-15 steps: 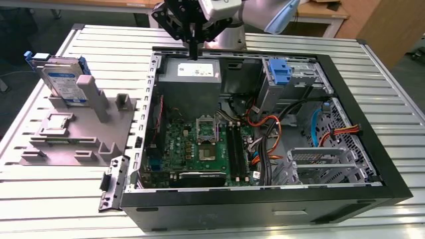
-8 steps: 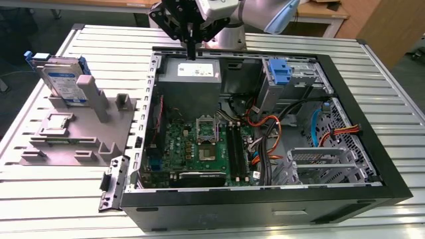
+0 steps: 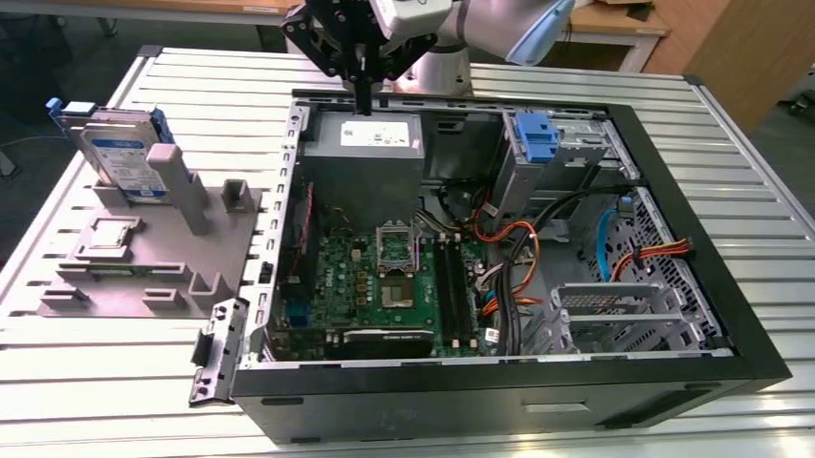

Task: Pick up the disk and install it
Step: 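Reach for the disk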

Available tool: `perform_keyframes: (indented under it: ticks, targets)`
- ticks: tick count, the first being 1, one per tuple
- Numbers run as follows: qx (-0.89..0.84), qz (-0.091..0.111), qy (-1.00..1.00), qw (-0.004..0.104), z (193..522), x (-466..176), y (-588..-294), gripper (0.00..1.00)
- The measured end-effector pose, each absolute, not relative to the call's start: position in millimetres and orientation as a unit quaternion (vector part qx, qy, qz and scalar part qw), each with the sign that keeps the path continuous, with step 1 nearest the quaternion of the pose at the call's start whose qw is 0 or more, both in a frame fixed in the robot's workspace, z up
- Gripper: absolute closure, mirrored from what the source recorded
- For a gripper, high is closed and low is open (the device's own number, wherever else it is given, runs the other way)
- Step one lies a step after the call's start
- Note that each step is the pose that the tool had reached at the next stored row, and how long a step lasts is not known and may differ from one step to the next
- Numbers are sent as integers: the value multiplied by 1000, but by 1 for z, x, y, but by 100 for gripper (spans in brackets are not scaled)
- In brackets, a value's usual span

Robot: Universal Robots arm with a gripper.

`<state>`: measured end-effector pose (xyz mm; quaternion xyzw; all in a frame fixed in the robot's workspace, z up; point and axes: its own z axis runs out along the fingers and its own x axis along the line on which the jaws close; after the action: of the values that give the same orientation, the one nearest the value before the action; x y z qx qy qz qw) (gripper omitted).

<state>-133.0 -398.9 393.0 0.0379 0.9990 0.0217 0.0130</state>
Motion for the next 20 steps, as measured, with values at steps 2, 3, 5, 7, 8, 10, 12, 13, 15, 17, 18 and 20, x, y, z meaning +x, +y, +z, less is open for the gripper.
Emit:
perform_keyframes:
  ticks: [2, 3, 5, 7, 8, 10, 12, 13, 15, 17, 18, 20]
  targets:
    - [38, 22, 999, 13, 393, -134, -399, 90]
    - [38, 22, 999, 13, 393, -135, -399, 90]
    - [38, 22, 999, 13, 393, -136, -399, 90]
    - [38, 22, 999, 13, 393, -136, -399, 90]
    - [38, 22, 999, 13, 393, -137, -399, 90]
    - [38, 22, 999, 13, 393, -137, -399, 90]
    - [38, 22, 999, 13, 392, -138, -399, 90]
    - [38, 22, 999, 13, 392, -139, -399, 90]
    - [38, 22, 999, 13, 392, -141, -399, 90]
    - [38, 22, 999, 13, 392, -143, -399, 90]
    - [38, 22, 999, 13, 392, -143, -399, 90]
    - [38, 22, 999, 13, 392, -144, -399, 90]
